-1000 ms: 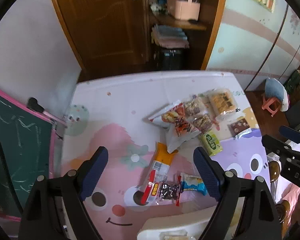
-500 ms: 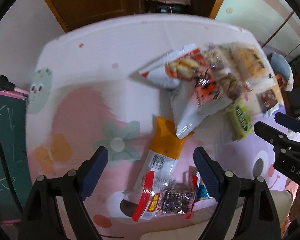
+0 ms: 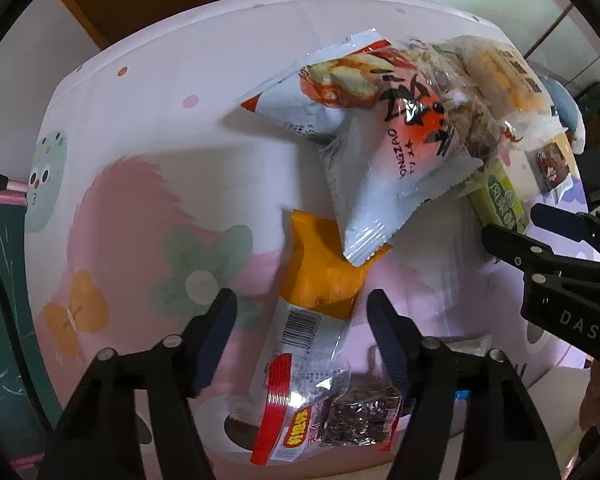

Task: Organize snacks
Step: 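Move both grippers back to the snack pile, left toward the orange OATS bar, right toward the green pack, then grasp the orange OATS bar with the left gripper while the right grasps the green pack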

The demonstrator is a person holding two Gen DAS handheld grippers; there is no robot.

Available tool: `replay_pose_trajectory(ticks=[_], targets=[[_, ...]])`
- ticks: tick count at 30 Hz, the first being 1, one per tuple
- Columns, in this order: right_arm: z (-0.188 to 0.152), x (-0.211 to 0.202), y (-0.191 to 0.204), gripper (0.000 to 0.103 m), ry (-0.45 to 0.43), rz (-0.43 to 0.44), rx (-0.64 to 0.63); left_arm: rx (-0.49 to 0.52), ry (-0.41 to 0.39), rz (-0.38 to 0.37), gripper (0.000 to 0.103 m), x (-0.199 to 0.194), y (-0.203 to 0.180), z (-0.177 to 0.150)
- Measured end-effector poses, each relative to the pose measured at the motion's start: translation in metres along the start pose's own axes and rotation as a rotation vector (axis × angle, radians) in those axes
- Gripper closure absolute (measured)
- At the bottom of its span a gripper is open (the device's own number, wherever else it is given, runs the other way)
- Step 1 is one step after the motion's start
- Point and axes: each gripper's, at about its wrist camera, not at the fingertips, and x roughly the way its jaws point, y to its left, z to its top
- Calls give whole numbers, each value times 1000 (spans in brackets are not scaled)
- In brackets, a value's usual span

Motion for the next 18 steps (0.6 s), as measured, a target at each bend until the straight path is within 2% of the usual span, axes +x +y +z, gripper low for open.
replay_pose_trajectory(ticks=[6,10,12,18], targets=[[-5,4,4,47,9,-15,-17,11,22,-15,60,6,-5,-1],[-7,7,11,56,8,-27,-31,16,17,-14,62,5,-9,-4],[-8,6,15,65,9,-27,-33,9,13,-17,65,3,-6,-5],[-8,3,14,66,18,9,-1,-42,-5,-16,72,-4,5,-14]])
